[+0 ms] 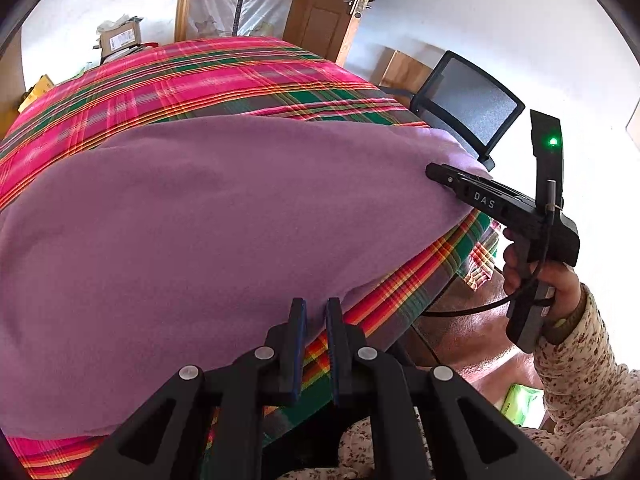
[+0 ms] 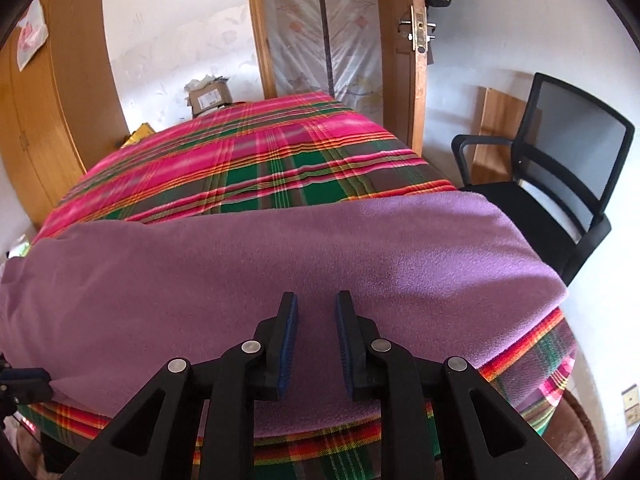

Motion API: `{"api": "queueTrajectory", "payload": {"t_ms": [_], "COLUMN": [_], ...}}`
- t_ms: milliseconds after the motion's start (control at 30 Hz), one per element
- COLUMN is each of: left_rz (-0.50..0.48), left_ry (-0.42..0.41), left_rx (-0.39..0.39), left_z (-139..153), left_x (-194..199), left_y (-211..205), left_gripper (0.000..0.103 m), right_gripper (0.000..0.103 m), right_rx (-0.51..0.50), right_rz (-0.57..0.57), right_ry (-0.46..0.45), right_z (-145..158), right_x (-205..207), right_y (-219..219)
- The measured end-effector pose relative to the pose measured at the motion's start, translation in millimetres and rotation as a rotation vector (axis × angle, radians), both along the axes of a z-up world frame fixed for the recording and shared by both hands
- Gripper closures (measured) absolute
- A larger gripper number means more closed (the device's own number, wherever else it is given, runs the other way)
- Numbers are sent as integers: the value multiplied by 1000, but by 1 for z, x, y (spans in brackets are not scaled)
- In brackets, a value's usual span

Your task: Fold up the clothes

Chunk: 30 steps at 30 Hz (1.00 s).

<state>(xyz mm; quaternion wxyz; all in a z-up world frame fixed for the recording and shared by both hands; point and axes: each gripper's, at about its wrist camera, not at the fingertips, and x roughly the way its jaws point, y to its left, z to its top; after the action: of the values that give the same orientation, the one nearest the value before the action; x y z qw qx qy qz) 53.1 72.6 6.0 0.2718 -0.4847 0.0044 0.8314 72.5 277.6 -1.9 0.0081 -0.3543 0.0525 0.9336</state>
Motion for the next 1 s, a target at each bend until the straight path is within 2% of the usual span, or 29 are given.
{"api": "queueTrajectory", "payload": {"t_ms": [333,533,667,800,933,1000], "left_rz": [39,116,243,406,589,679], "left_ry": [-2,34,64,84,100,116], "left_rx": [14,40,53,22,25,55], "left_z": [3,14,23,33,51,60], "left_x": [-2,-1,-7,-19,-30,-33], "left_y": [-16,-51,-93,-144,-203,-233], "left_gripper": [93,87,85,85,85,77], "right_gripper": [82,82,82,82,82,82], "right_rx": [32,67,98,153,138,155], "right_rz": [114,159,208,276,329,330], "right_ry": [25,24,42,50,66,66], "right_z": [6,4,3,1,8,11], "right_x": [6,4,5,4,-4,-11], "right_y": [-44,-68,-87,-111,-125,-130]}}
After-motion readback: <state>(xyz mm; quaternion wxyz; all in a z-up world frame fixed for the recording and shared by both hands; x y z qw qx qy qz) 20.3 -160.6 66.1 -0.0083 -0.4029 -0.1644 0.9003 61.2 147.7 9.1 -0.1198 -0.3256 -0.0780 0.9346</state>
